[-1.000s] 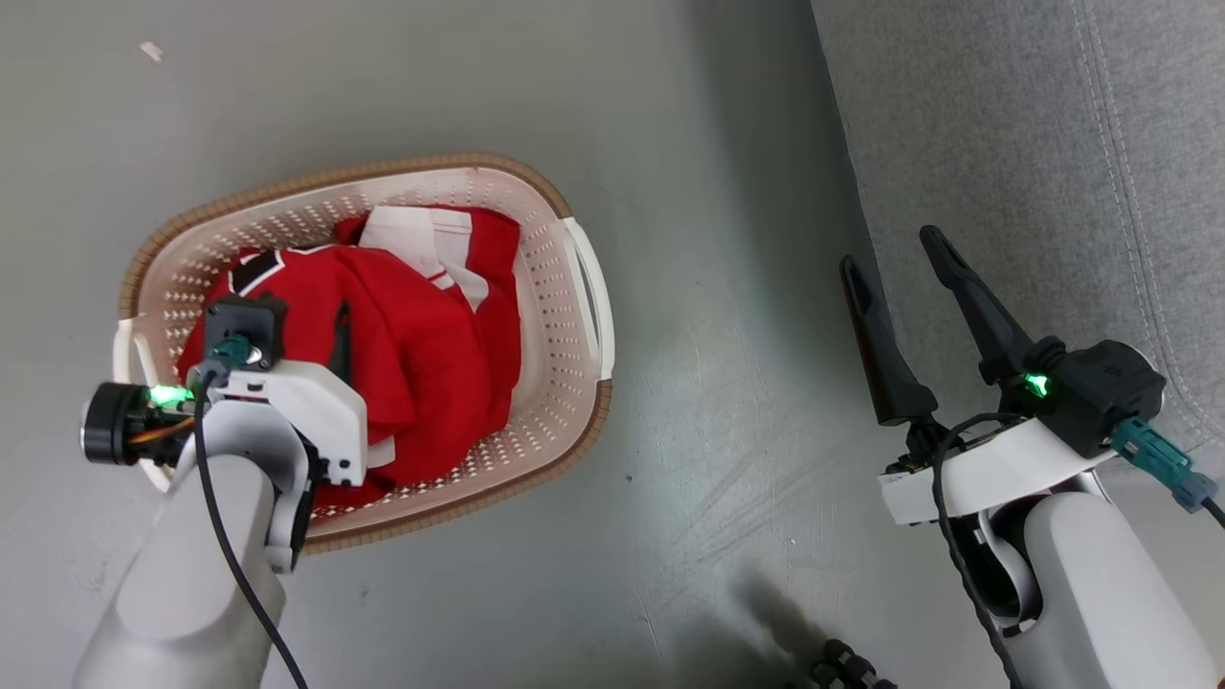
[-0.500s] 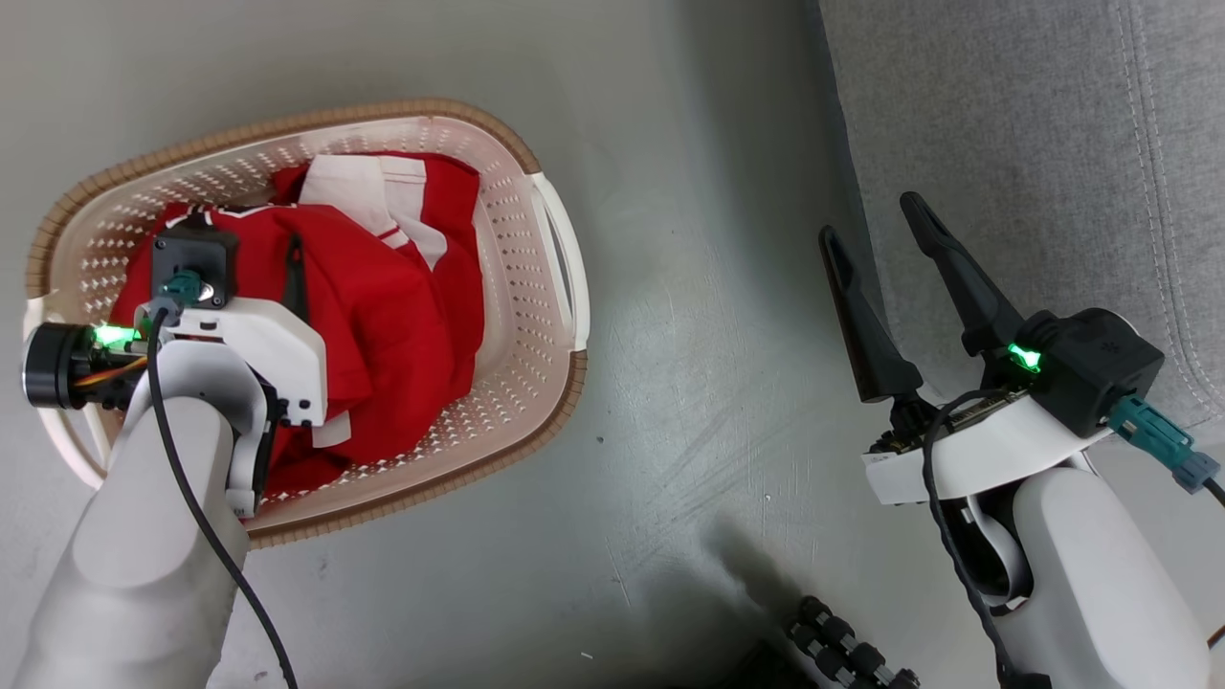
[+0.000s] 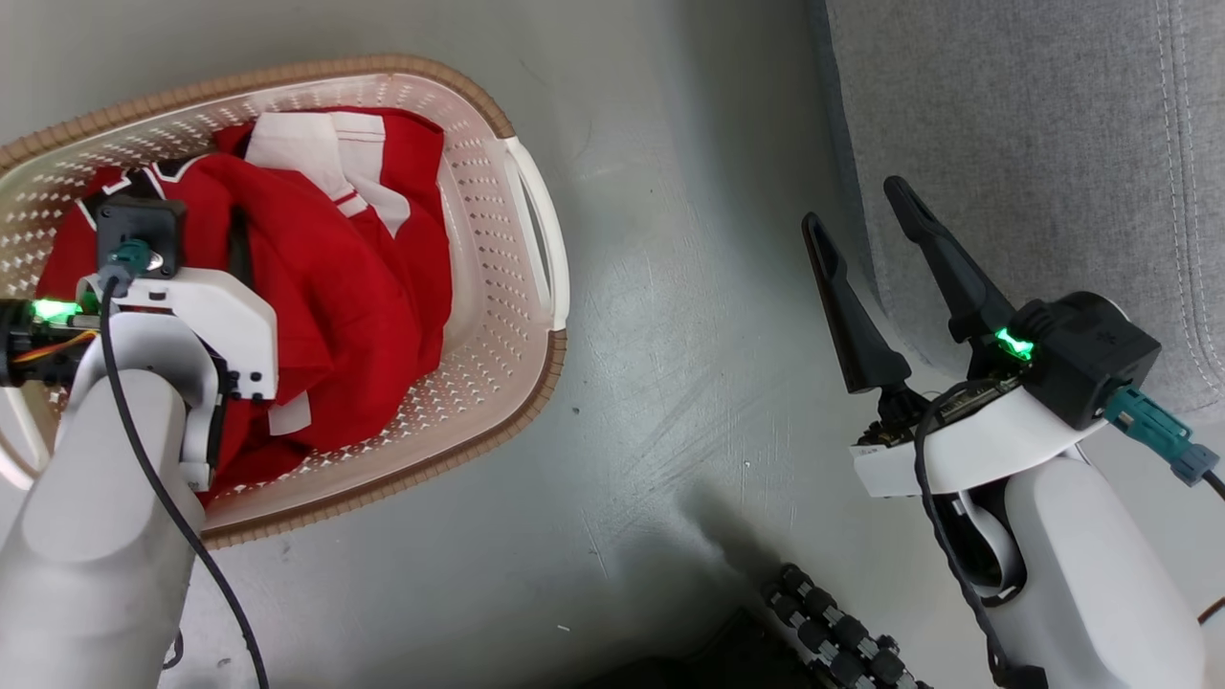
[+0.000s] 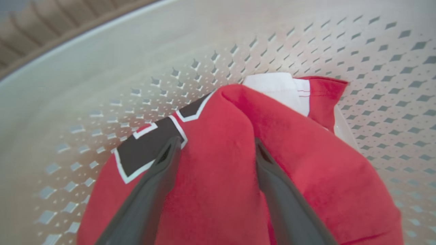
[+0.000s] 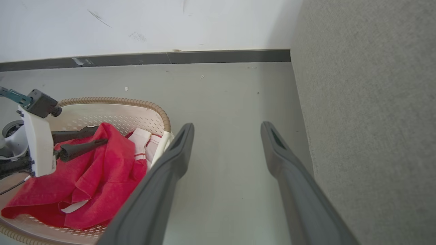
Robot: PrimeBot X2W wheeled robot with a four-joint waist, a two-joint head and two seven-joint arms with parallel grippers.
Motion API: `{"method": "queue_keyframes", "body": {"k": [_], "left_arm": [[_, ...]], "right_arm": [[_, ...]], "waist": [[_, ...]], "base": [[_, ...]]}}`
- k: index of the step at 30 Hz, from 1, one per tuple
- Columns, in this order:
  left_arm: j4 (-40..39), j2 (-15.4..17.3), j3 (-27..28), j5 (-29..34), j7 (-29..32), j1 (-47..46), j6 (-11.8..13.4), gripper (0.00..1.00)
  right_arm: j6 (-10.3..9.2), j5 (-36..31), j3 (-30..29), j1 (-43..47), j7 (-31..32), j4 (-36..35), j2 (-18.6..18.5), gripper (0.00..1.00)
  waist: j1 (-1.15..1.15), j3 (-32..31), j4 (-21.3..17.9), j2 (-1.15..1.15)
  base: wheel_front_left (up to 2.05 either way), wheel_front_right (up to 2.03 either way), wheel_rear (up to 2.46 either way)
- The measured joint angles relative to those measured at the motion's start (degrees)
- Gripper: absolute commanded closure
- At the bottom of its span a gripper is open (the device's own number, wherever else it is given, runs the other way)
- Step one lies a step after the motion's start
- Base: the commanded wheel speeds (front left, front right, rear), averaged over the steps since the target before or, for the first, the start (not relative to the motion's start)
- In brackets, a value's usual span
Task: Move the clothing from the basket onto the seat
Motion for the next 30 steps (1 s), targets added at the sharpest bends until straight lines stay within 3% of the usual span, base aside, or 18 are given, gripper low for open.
{"method": "queue_keyframes", "body": {"k": [7,9,10,13,14,30], "left_arm": [[1.3,0.7,0.2,0.0,0.0,-1.6,0.0,0.00],[1.8,0.7,0.2,0.0,0.2,-2.0,-0.1,0.26],[2.1,0.8,0.1,0.0,0.3,-2.2,-0.1,0.49],[2.7,1.0,0.1,0.0,0.2,-2.6,-0.5,0.73],[2.9,1.1,0.0,0.2,0.2,-2.7,-0.5,0.97],[3.6,-0.1,0.1,-0.4,-3.8,-5.3,-2.1,1.00]], "right_arm": [[0.00,0.3,0.2,-0.8,0.0,-0.5,0.0,0.00],[0.00,0.3,0.1,-0.8,0.0,-0.5,0.0,0.00],[0.00,0.3,0.1,-0.8,0.0,-0.5,0.0,0.00],[0.00,0.4,0.0,-0.9,0.0,-0.7,0.0,0.00],[0.00,0.4,0.0,-0.9,0.0,-0.7,0.0,0.00],[0.00,1.4,-2.1,-5.0,0.0,-0.6,0.0,0.00]], "waist": [[0.00,1.9,-1.1,0.00],[0.00,2.5,-1.4,0.00],[0.00,2.7,-1.6,0.00],[0.00,3.4,-2.0,0.00],[0.00,3.6,-2.1,0.00],[0.00,3.4,-1.6,0.00]], "base": [[0.00,0.00,0.00],[0.00,0.00,0.00],[0.00,0.00,0.00],[0.00,0.00,0.00],[0.00,0.00,0.00],[0.00,0.00,0.00]]}}
